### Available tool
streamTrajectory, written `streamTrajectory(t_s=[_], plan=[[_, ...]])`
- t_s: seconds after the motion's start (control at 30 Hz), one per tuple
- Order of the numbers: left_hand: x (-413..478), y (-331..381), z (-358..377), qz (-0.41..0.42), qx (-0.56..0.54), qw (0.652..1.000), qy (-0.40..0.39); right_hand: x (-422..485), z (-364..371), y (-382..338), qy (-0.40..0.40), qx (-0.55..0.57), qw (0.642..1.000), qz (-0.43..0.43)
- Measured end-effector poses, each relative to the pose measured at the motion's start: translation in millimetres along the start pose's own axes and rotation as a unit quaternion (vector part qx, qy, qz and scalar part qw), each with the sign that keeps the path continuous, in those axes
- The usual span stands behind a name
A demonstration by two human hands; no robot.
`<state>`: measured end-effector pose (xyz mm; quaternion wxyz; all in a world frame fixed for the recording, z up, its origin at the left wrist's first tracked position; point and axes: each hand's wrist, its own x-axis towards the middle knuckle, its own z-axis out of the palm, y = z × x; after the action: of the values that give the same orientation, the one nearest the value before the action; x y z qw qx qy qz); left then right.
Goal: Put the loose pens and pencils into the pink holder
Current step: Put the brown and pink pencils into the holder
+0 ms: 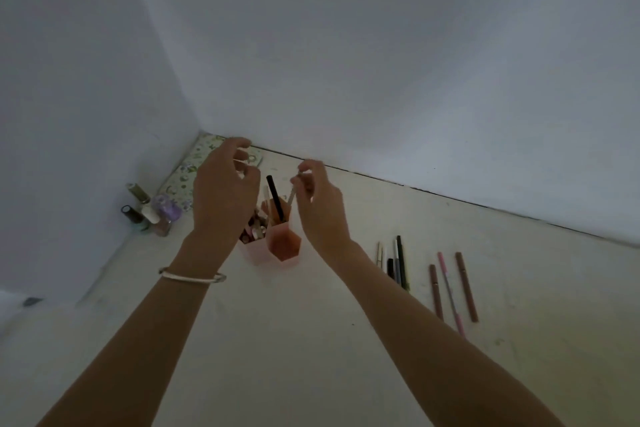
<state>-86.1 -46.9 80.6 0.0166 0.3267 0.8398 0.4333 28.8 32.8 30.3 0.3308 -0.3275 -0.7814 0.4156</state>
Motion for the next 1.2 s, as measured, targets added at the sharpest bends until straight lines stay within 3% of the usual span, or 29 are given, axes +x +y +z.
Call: streamTrajectory(t_s=[0.1,0.2,0.27,0.43,0.57,0.83,0.97,1.03,1.1,1.2], plan=[[-13.9,25.0,1.6,0.018,-0.045,0.999,0.017,-5.4,1.1,5.0,-0.03,-0.052,0.998,-0.025],[-39.7,48.7,29.0,0.059,-0.052,0.997,-0.003,4.2,-34.1,12.7,0.073,-0.023,0.997,0.004],[-60.9,58.0,62.9,0.058,-0.023,0.995,-0.073,9.6,-72.8,22.8,0.123,-0.017,0.991,0.047],[-103.9,38.8,150.3,-0.075,0.09,0.95,-0.29,-4.8,-157.4,50.5,0.18,-0.027,0.976,0.116],[-123.9,26.3,184.7,-0.074,0.155,0.921,-0.349,-31.0,-199.9,70.5,0.195,-0.039,0.969,0.149],[-130.2,28.4,208.0,-0.046,0.215,0.909,-0.355,-71.6,-226.4,102.9,0.209,-0.051,0.957,0.193],[-127.8,34.4,205.4,-0.02,0.237,0.908,-0.346,-72.6,-253.4,117.9,0.297,-0.075,0.929,0.208],[-122.7,42.7,199.9,-0.023,0.196,0.927,-0.319,-73.3,-273.3,130.4,0.327,-0.098,0.908,0.243],[-115.3,53.9,190.9,-0.02,0.125,0.957,-0.261,-77.0,-287.8,147.5,0.293,-0.158,0.895,0.296],[-108.5,73.7,175.2,0.025,0.035,0.978,-0.203,-88.9,-288.6,179.7,0.149,-0.259,0.875,0.38]])
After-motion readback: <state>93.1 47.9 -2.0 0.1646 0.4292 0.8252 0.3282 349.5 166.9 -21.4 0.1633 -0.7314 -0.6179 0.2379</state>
